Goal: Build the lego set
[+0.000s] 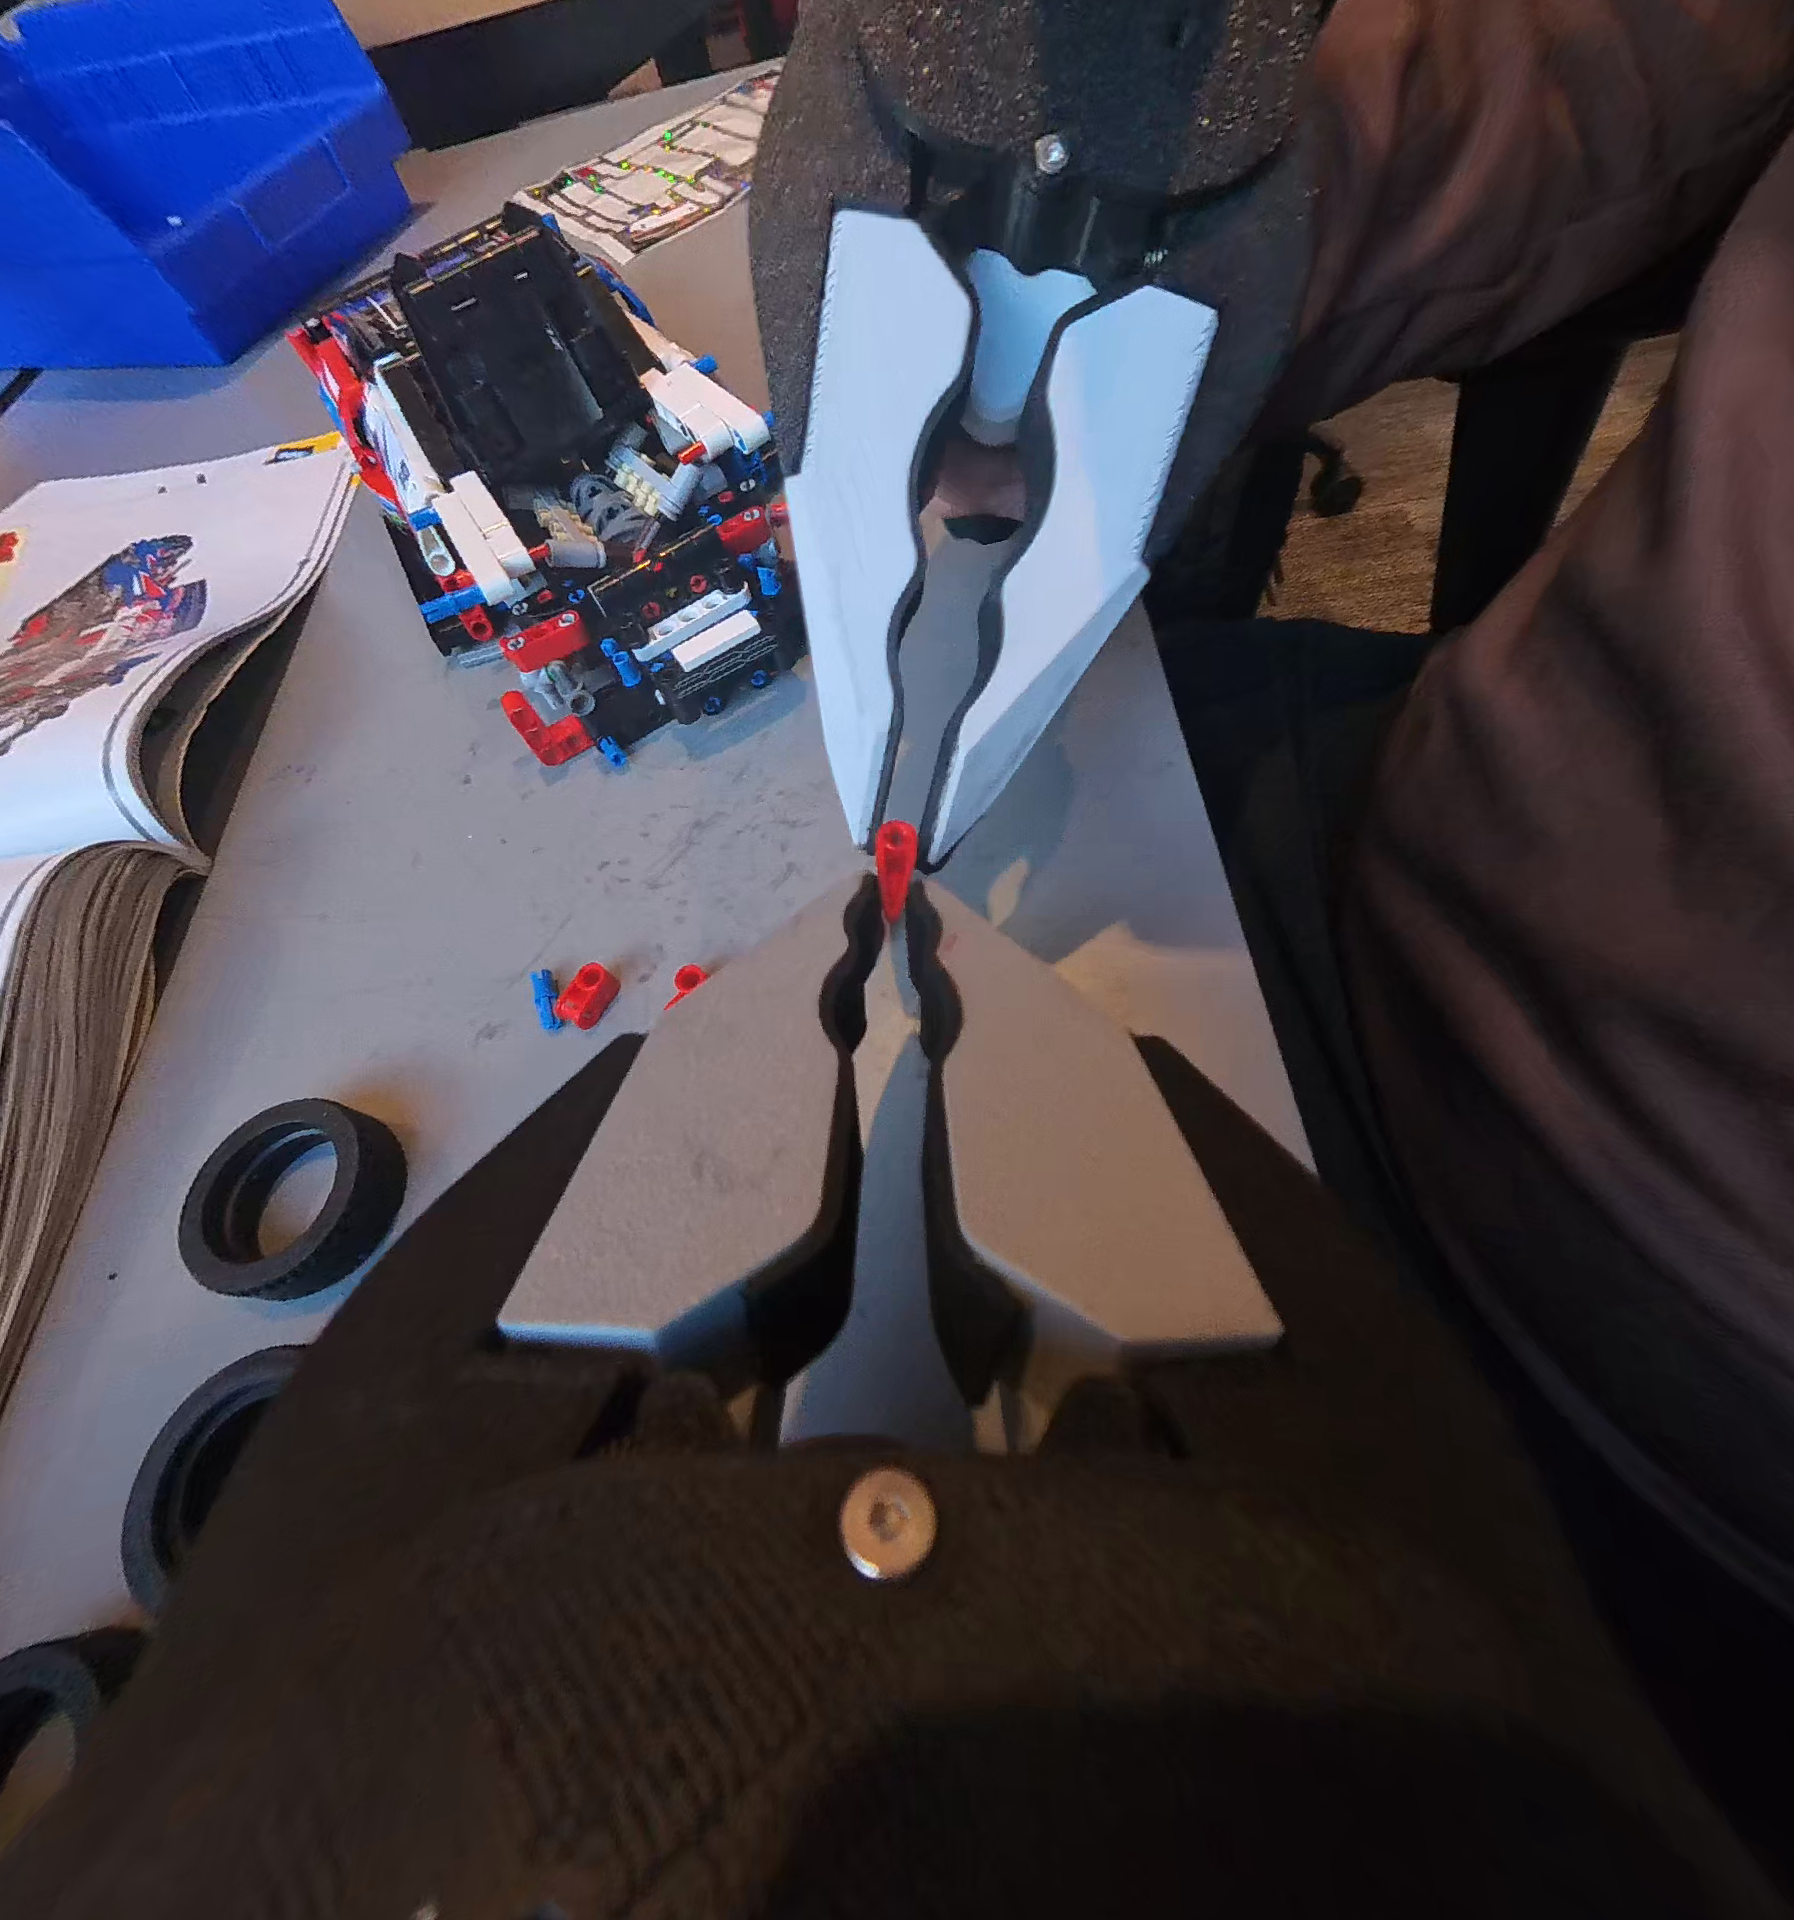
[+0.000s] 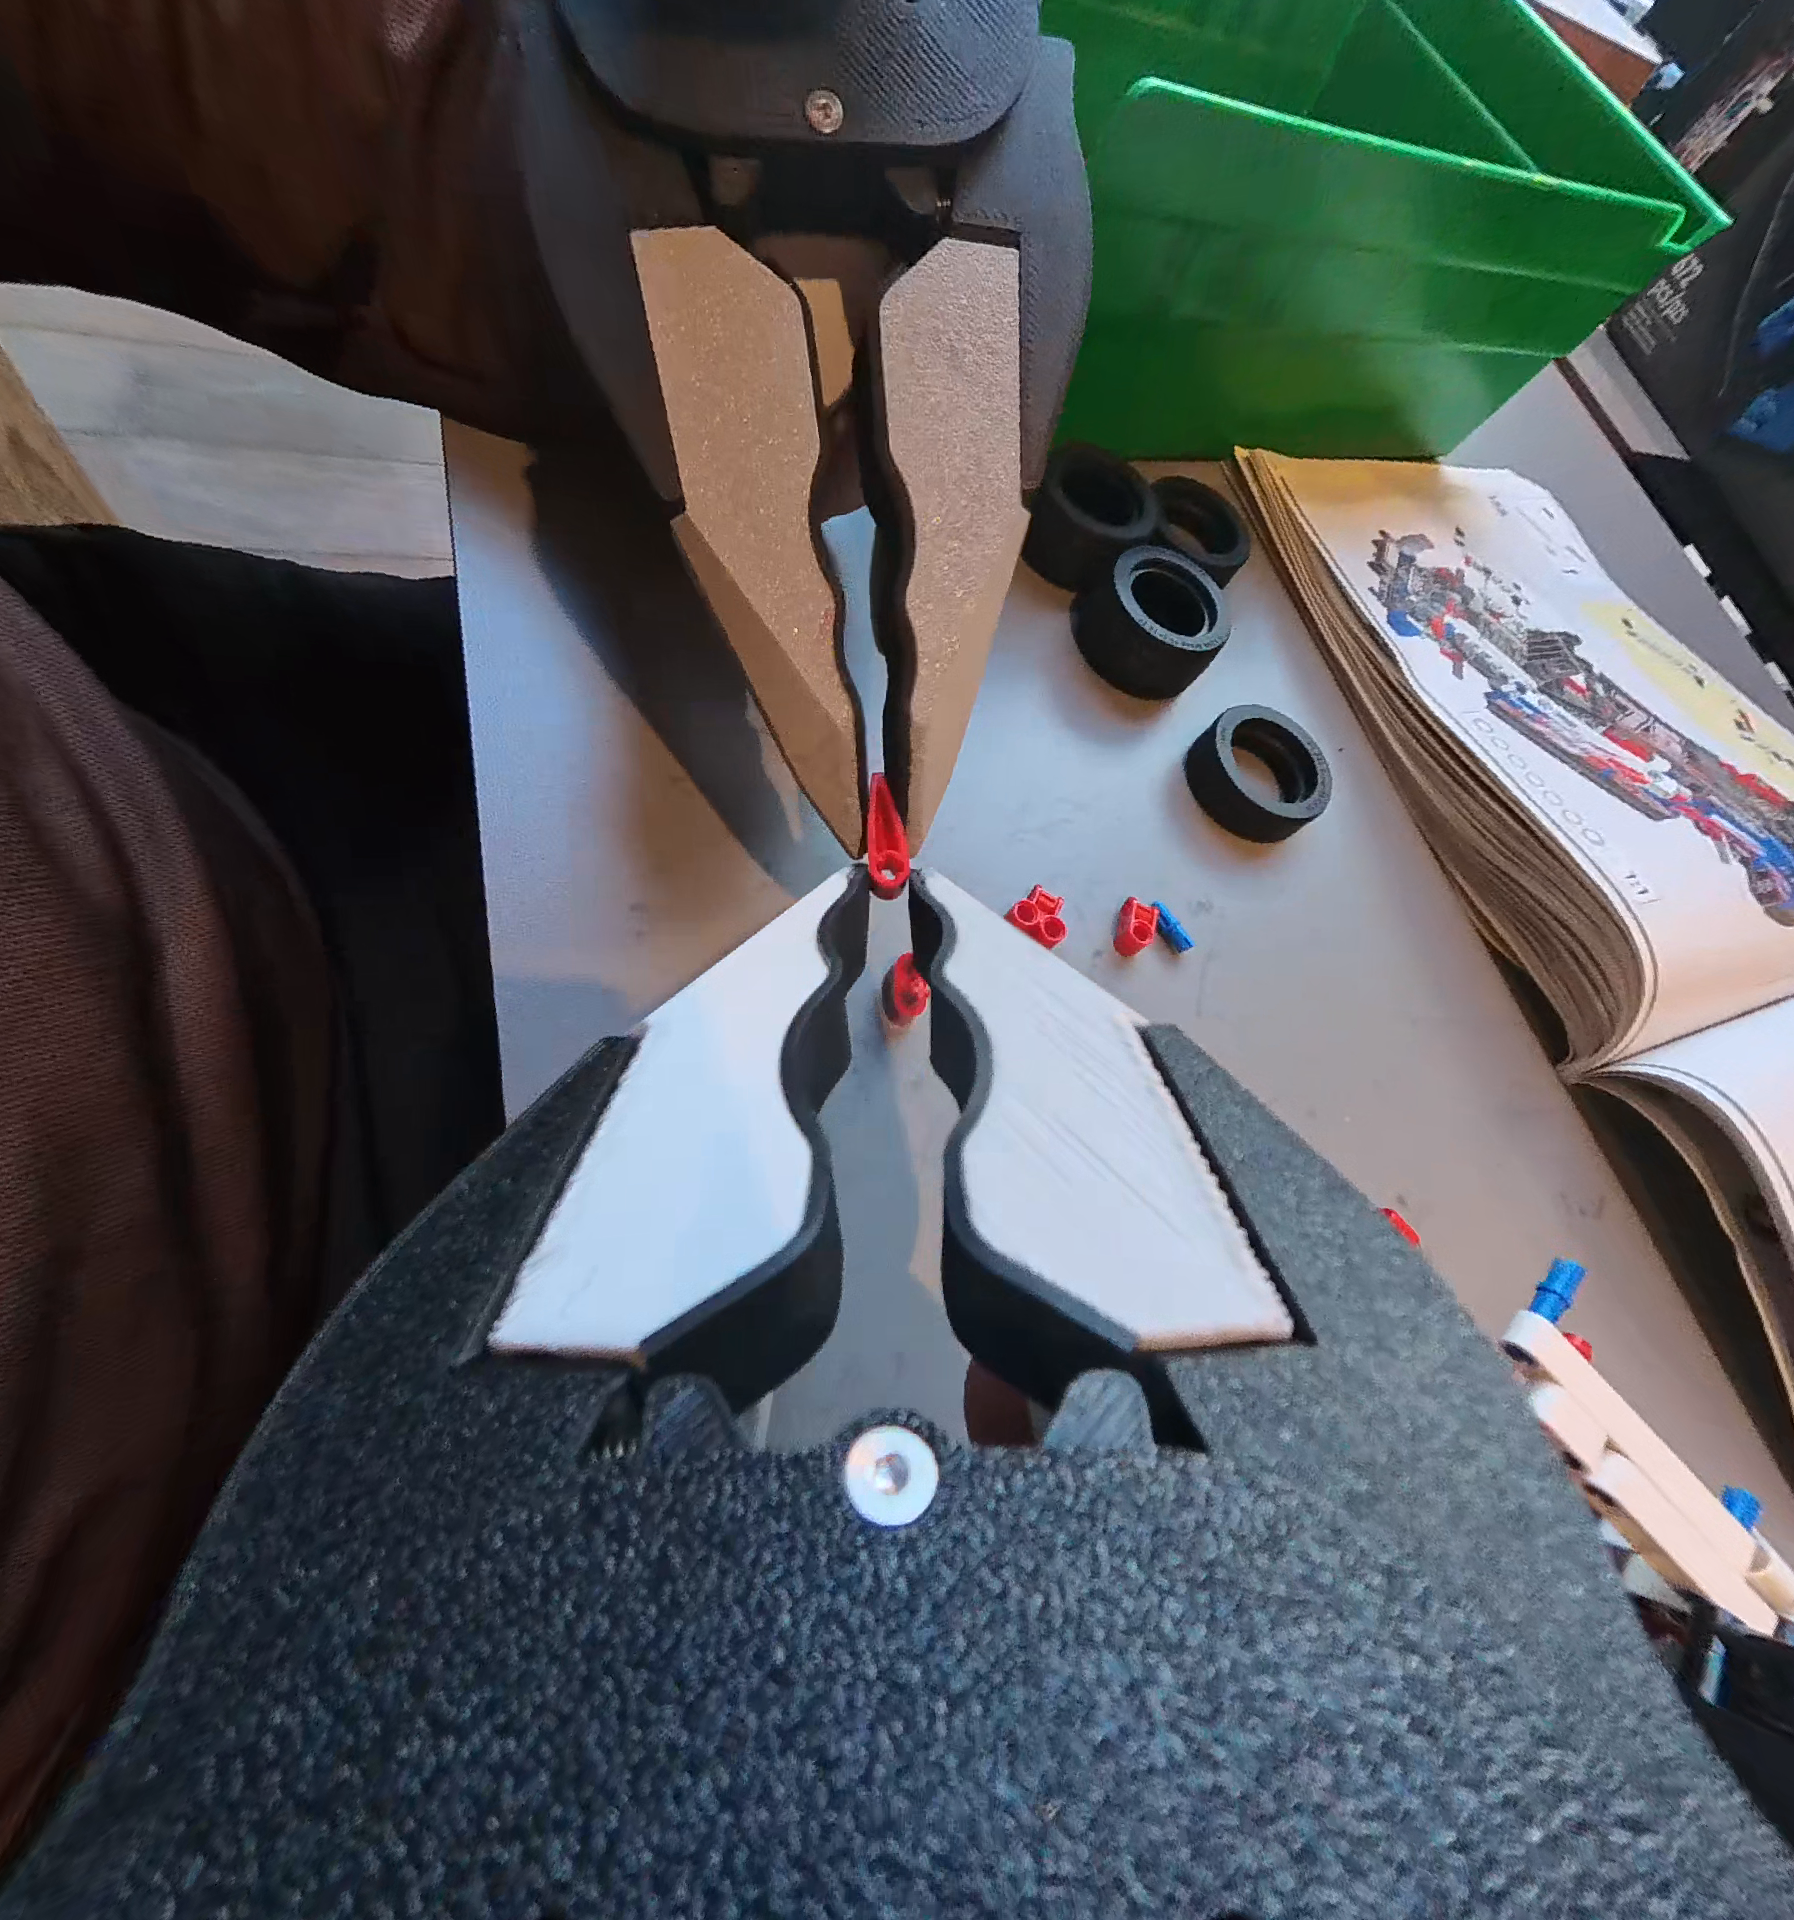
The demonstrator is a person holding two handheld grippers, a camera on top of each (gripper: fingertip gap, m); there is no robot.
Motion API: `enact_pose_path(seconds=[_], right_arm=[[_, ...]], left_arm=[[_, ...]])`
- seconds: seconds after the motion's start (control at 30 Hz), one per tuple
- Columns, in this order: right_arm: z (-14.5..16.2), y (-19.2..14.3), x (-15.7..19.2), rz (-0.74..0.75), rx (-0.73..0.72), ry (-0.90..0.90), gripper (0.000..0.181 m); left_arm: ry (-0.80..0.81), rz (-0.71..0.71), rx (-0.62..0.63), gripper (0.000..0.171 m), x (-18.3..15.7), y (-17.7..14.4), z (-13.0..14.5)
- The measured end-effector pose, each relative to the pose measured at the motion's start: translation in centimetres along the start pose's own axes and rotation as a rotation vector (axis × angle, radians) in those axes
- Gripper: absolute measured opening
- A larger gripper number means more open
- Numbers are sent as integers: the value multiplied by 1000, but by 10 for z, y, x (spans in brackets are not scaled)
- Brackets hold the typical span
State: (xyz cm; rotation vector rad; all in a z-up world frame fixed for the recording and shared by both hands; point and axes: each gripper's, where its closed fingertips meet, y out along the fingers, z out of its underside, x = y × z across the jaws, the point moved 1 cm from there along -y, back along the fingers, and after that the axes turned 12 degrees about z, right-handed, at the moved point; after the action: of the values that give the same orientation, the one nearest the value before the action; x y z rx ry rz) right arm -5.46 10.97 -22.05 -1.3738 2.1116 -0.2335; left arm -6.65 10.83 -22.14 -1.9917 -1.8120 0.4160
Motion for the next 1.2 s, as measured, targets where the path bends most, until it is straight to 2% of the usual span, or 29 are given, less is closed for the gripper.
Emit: enact_pose_path(seconds=[0.2,0.37,0.67,1.2], right_arm=[[5,1,-3,-3,27,30,7],[9,1,-3,12,42,20,7],[11,0,0,4,39,2,7],[16,2,-5,2,39,29,7]], left_arm=[[-55,11,27,2,4,5,3],[-63,17,33,7,5,8,3],[-49,23,33,6,3,9,3],[-99,92,-14,3,8,10,-2]])
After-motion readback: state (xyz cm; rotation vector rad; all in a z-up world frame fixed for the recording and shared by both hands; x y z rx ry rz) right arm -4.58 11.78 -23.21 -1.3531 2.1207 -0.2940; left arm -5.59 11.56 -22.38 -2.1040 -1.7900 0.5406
